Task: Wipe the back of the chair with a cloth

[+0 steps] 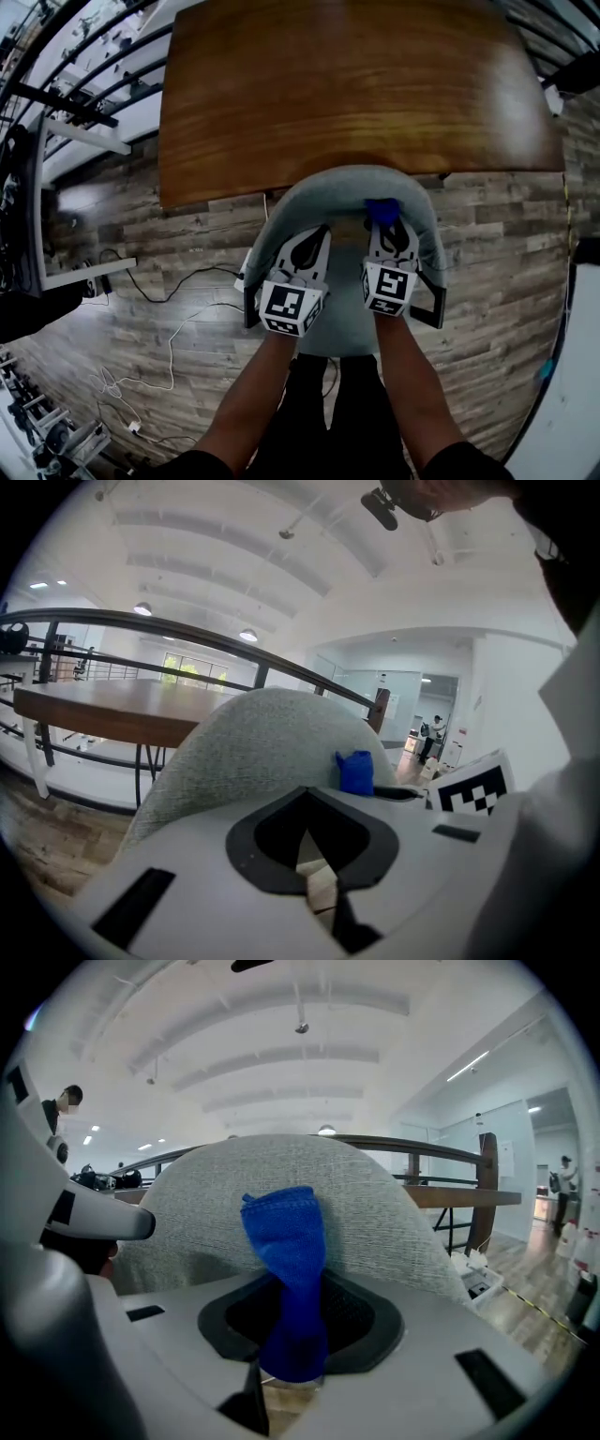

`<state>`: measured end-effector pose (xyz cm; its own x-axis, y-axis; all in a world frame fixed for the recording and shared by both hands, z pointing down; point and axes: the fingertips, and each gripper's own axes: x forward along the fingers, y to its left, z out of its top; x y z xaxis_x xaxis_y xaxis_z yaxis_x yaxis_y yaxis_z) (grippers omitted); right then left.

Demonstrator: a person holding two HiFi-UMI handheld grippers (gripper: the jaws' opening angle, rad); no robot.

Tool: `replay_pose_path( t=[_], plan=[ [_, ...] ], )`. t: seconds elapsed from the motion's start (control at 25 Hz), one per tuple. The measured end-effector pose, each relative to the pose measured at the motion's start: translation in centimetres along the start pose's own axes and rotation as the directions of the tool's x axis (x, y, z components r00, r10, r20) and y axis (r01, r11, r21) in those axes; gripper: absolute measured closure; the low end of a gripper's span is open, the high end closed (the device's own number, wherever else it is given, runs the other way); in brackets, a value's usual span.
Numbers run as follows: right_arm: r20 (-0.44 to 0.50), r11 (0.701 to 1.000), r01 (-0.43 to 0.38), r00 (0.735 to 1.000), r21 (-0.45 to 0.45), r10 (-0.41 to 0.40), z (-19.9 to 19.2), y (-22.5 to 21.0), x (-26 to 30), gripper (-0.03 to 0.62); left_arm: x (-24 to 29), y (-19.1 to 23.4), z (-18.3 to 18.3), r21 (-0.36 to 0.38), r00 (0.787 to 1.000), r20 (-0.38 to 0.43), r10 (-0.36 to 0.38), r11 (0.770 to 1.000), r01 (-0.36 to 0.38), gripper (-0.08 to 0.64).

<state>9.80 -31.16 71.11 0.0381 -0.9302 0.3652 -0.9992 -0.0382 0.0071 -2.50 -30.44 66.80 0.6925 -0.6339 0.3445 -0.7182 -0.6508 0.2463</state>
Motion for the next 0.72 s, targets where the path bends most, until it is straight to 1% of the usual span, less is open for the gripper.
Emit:
replay_pose_path(
  t=[0.32,0.72],
  plan=[
    [0.001,0.997,0.076,0.997,-0.002,-0.076,-0.5,-3.4,-2.1,0.476,2.1,-3.4,-0.3,0.016,0.998,-0.017,-0.068,0.998,0.068,0.561],
    [-0.016,0.987,0.158,0.987,0.012,-0.157,-1.6,-6.8,-4.9,0.476,2.4,-5.7,-1.4,0.021,0.992,-0.040,-0.116,0.993,0.117,0.561]
  ],
)
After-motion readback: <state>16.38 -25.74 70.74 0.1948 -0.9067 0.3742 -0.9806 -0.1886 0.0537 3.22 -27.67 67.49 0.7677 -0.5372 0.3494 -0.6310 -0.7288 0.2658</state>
